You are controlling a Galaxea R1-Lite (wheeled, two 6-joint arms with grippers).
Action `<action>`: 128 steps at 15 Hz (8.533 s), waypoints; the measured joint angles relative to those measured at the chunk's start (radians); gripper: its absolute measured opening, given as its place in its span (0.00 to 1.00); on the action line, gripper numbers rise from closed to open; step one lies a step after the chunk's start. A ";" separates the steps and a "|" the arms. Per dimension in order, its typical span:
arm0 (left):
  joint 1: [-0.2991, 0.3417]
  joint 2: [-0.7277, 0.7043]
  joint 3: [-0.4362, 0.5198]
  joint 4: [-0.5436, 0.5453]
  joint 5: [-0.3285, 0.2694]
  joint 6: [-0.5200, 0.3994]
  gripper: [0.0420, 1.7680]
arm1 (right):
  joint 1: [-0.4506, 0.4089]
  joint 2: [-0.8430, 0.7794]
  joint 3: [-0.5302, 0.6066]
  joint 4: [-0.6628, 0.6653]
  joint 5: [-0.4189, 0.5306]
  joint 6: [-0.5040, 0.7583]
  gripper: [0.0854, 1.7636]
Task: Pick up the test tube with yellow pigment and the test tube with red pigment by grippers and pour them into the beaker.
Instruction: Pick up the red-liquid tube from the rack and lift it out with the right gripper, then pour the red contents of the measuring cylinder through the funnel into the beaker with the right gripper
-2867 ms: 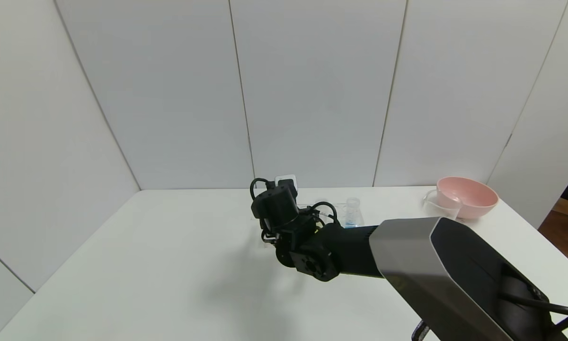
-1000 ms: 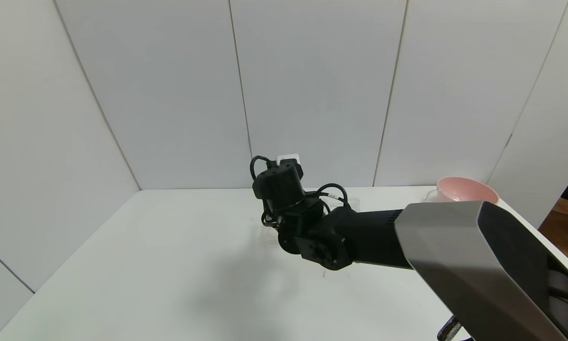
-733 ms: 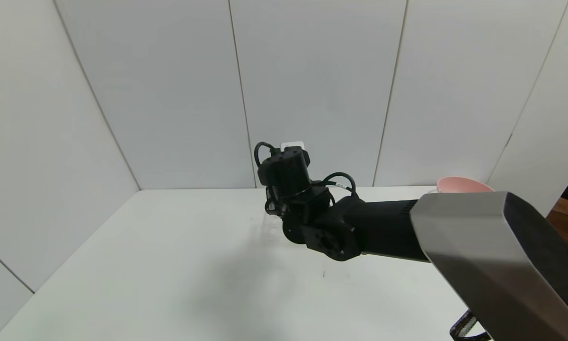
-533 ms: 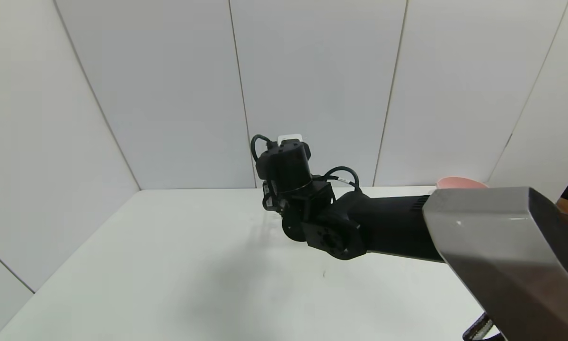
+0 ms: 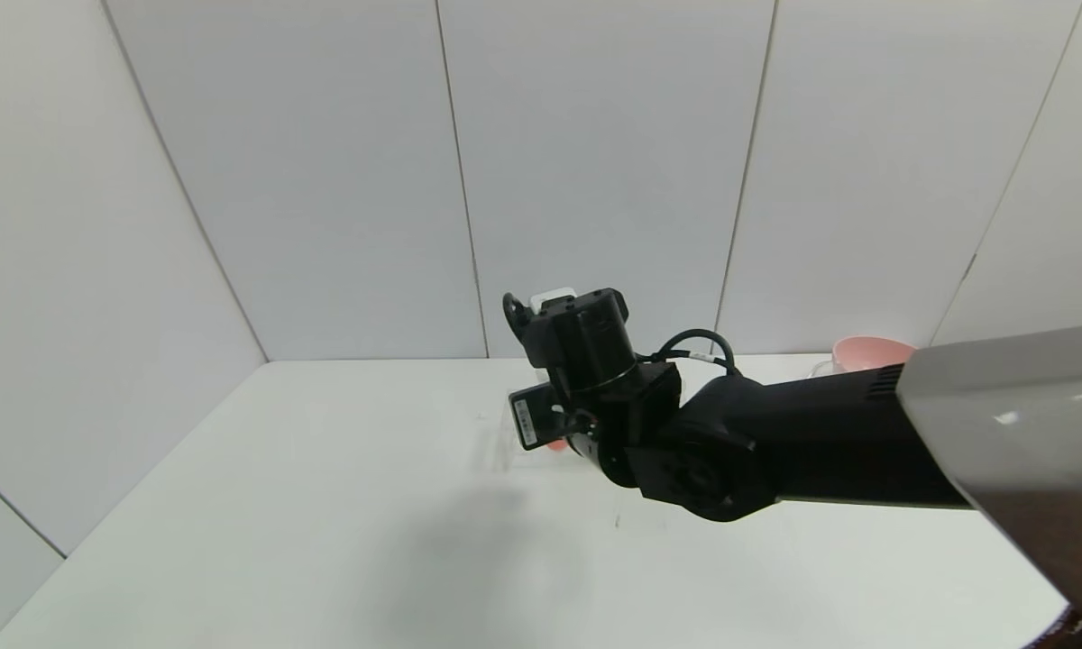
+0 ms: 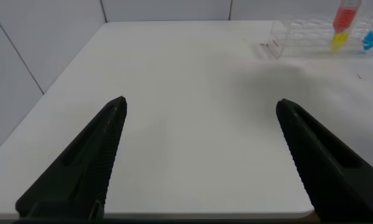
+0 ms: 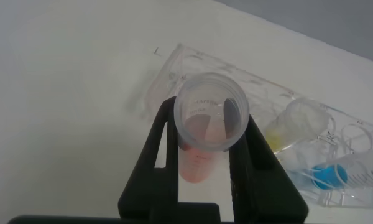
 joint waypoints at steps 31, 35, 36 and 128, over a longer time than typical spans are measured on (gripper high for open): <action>0.000 0.000 0.000 0.000 0.000 0.000 0.97 | -1.138 -0.298 0.286 0.107 1.103 -0.703 0.26; 0.000 0.000 0.000 0.000 0.000 0.000 0.97 | -1.164 -0.209 0.170 0.212 1.100 -0.770 0.26; 0.000 0.000 0.000 0.000 0.000 0.000 0.97 | -1.165 -0.195 0.131 0.286 1.097 -0.787 0.26; 0.000 0.000 0.000 0.000 0.000 0.000 0.97 | -0.764 -0.057 -0.391 0.875 -0.077 -1.500 0.26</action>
